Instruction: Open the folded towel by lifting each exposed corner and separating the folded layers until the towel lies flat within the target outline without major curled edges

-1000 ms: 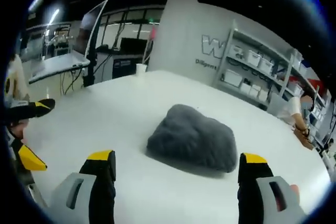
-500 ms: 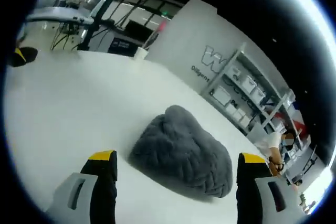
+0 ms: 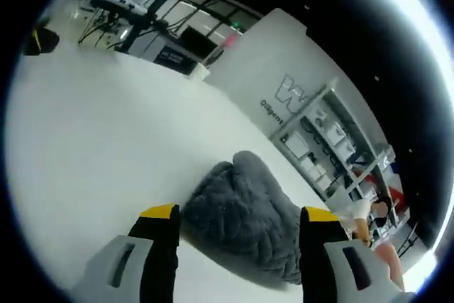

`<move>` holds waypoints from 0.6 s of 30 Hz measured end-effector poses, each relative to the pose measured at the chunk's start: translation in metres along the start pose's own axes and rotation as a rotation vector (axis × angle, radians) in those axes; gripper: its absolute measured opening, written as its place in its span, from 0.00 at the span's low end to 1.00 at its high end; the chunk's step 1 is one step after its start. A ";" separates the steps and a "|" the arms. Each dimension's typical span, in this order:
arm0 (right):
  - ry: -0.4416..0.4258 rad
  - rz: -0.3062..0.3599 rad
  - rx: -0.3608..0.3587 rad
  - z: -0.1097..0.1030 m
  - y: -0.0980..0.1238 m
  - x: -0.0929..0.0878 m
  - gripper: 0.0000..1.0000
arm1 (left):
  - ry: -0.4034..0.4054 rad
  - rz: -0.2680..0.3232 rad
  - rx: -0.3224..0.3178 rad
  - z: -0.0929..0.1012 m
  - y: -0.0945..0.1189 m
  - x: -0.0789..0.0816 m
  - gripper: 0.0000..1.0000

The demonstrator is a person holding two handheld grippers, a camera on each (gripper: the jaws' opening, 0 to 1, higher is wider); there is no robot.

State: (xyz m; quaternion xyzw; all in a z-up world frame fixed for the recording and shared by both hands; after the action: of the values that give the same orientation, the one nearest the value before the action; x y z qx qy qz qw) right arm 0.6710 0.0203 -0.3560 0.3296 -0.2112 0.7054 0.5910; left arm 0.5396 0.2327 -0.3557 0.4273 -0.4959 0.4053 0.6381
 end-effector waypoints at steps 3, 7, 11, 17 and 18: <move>0.023 0.002 -0.004 -0.001 -0.002 0.000 0.62 | 0.001 0.002 0.000 0.000 0.000 0.000 0.99; 0.074 0.006 0.000 -0.004 -0.004 -0.001 0.50 | 0.004 0.004 0.000 -0.001 0.001 0.001 0.99; 0.090 0.009 0.023 -0.009 -0.004 -0.001 0.43 | 0.004 0.001 -0.001 -0.003 0.001 0.000 0.99; 0.115 0.014 0.053 -0.015 -0.005 0.000 0.31 | 0.012 0.002 0.002 -0.005 0.001 0.000 0.99; 0.101 0.011 0.070 -0.018 -0.004 -0.001 0.27 | 0.013 0.002 0.002 -0.005 0.001 0.000 0.99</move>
State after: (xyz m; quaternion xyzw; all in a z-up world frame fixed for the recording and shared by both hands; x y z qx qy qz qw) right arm 0.6715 0.0331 -0.3692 0.3130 -0.1582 0.7314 0.5848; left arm 0.5400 0.2380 -0.3563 0.4248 -0.4918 0.4092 0.6405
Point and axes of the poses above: the point that each gripper's makers call its tool centre point, and the gripper's own axes: y roughly backward along the fingers, z roughly to its right, x roughly out of its top, the point moved 6 cm from there along y, roughly backward along the fingers, and after that the axes turned 14 degrees about z, right-handed, at the moved point
